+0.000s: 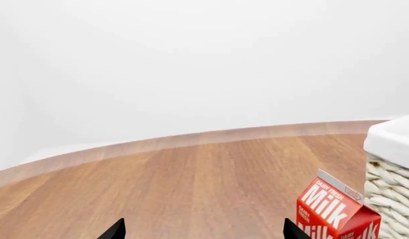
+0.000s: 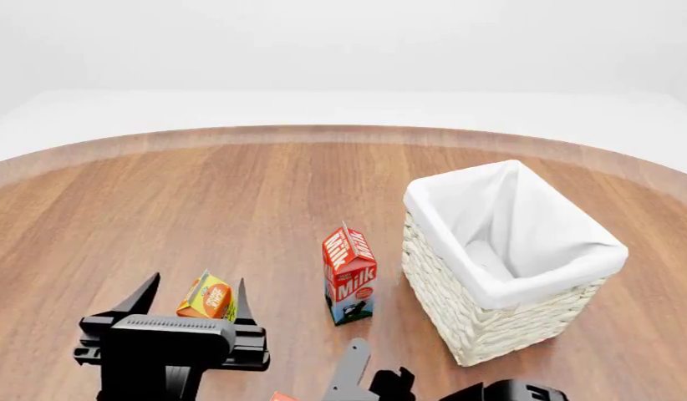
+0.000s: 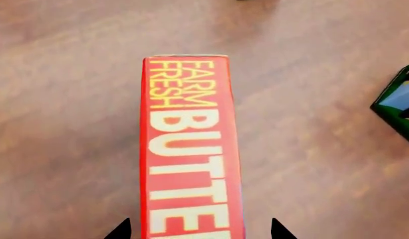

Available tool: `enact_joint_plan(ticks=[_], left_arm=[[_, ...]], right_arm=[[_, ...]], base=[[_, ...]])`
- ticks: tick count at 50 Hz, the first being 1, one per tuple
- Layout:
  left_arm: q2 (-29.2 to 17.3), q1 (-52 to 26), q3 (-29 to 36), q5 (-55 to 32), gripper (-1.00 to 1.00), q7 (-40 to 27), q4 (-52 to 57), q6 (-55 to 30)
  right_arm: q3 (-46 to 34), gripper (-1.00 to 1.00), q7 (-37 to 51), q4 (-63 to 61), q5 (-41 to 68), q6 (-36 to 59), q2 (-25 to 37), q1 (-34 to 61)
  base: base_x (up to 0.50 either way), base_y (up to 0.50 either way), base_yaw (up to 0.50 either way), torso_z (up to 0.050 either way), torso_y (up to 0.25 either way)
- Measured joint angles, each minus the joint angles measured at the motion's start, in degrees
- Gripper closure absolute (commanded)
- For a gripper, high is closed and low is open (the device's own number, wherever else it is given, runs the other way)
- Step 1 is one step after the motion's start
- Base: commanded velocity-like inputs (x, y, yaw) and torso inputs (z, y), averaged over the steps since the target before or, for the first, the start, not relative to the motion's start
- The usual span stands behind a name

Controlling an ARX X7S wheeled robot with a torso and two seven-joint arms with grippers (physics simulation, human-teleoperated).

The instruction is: Pick up the cream cheese box and the butter, and put them in the basket.

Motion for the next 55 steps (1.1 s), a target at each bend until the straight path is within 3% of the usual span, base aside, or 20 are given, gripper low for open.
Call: enact_joint_plan(ticks=[7,8,55], left_arm=[[-0.07,-0.03,0.03,-0.08,-1.00,-0.11,0.06,-0.03],[-0.08,-0.04,0.05,-0.09,-1.00,-0.13,0.07,-0.04],[-0.45,-0.16,0.35,-0.48,-1.00,-0.52,-0.28,0.47]], right_arm=[[-0.48,-1.00,-0.20,0.77,-0.61,-0.29,-0.28,-0.23],[-0.54,1.00,-0.21,0.82,-0.67,-0.31,-0.31,-0.26],[4.73,1.00,9.16,-1.76,7.65,1.29,1.81,-0.37]], base=[[0.00,0.00,0.00,0.000,0.000],[0.00,0.00,0.00,0.000,0.000],[0.00,0.00,0.00,0.000,0.000]])
